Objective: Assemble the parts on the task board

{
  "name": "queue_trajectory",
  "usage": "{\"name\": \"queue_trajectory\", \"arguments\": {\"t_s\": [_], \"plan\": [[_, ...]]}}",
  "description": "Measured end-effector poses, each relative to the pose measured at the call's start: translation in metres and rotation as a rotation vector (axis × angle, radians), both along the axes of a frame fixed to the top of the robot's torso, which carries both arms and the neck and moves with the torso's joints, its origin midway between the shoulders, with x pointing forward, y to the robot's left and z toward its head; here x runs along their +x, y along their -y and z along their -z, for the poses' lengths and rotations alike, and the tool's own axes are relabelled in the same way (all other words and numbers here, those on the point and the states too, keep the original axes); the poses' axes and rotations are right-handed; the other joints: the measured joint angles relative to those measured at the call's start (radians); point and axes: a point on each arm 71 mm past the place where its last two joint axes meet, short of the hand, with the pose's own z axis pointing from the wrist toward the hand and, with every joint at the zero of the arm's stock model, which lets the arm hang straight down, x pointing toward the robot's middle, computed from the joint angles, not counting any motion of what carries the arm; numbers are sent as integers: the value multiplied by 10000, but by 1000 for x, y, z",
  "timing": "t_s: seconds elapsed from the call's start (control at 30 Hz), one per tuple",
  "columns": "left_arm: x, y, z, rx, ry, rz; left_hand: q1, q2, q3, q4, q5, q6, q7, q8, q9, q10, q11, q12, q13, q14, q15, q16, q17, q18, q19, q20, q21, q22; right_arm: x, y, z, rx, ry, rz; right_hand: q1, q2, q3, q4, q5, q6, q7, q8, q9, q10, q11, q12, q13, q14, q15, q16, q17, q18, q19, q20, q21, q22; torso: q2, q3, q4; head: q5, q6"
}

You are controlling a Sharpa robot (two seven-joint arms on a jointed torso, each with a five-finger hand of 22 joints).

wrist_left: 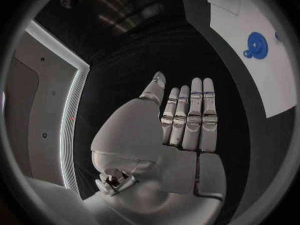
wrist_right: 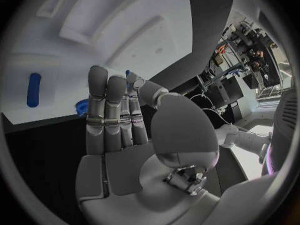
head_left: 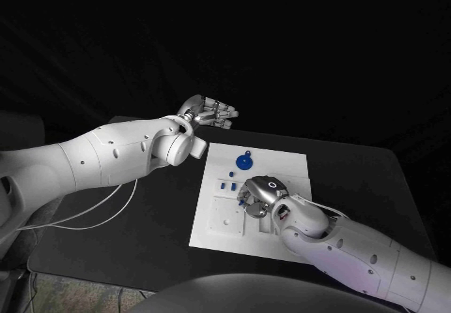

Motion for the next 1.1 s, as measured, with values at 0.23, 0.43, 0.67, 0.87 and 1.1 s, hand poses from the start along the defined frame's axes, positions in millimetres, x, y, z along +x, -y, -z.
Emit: {"name": "queue_trajectory", "arguments": {"t_s": [0.23,0.43,0.67,0.87,1.1], "plan": [[0,1,1,18,-14,17,0,0,0,0,0,0,0,0,0,0,0,0,0,0,0,0,0,1,0,0,0,0,-6,-4,8,-60,-101,-44,-14,-14,-1,-1,-1,-17,-13,0,3,50,-52,-1,-21,0,0,-1,-1,0,54,-21,-83,112,8,8,12,87,-66],[0,2,1,35,-18,27,39,39,-31,31,0,0,0,0,0,0,0,0,0,0,0,0,1,0,0,0,0,-52,-8,-6,10,-74,-104,-50,-26,-27,26,-30,-1,-19,-12,0,3,38,-66,-2,-19,1,0,-1,-2,2,55,-20,-83,179,8,2,-1,135,-105],[0,2,1,57,-27,10,39,39,-31,31,0,0,0,0,0,0,0,0,0,0,0,0,1,1,0,0,0,-52,-9,-6,13,-122,-125,-45,-25,-28,26,-30,-2,-9,-23,-6,0,36,-65,-2,-3,0,1,-1,-15,6,92,15,-171,282,8,3,-3,159,-127],[1,1,1,73,-42,-6,39,39,-31,31,0,0,0,0,0,0,0,0,0,0,0,0,1,1,0,0,0,-69,-8,-5,14,-180,-132,-15,-24,-29,25,-31,-3,6,-38,-9,21,35,-65,-4,-1,0,1,-1,-23,21,92,15,-217,383,8,3,-8,169,-137],[1,1,2,89,-56,-24,39,39,-31,31,0,0,0,0,0,0,0,0,0,0,0,0,1,1,0,0,0,-69,-9,-5,15,-211,-134,-28,-37,-44,24,-32,40,5,-38,-15,29,34,-64,-12,-1,0,1,-1,-26,30,93,16,-232,398,8,5,-9,184,-160]]}}
